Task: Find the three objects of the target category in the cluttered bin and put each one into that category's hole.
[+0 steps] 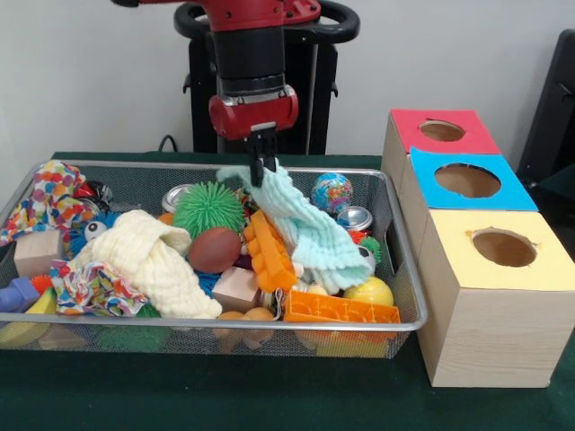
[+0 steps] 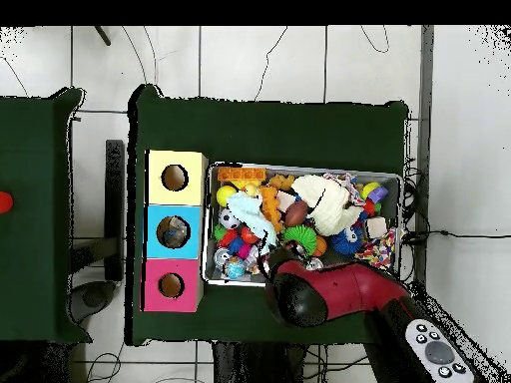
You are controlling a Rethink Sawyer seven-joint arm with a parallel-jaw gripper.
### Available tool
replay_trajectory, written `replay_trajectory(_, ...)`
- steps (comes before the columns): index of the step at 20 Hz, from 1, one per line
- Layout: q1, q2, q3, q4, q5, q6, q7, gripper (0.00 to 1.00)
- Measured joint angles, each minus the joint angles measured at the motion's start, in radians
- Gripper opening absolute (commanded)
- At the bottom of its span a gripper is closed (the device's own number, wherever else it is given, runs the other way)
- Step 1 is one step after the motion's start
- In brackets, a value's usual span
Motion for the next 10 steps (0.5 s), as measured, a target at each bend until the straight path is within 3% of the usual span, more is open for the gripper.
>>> replay_trajectory(10, -0.069, -0.213, -0.003, 0.101, 0.034, 0.183, 0.000, 0.00)
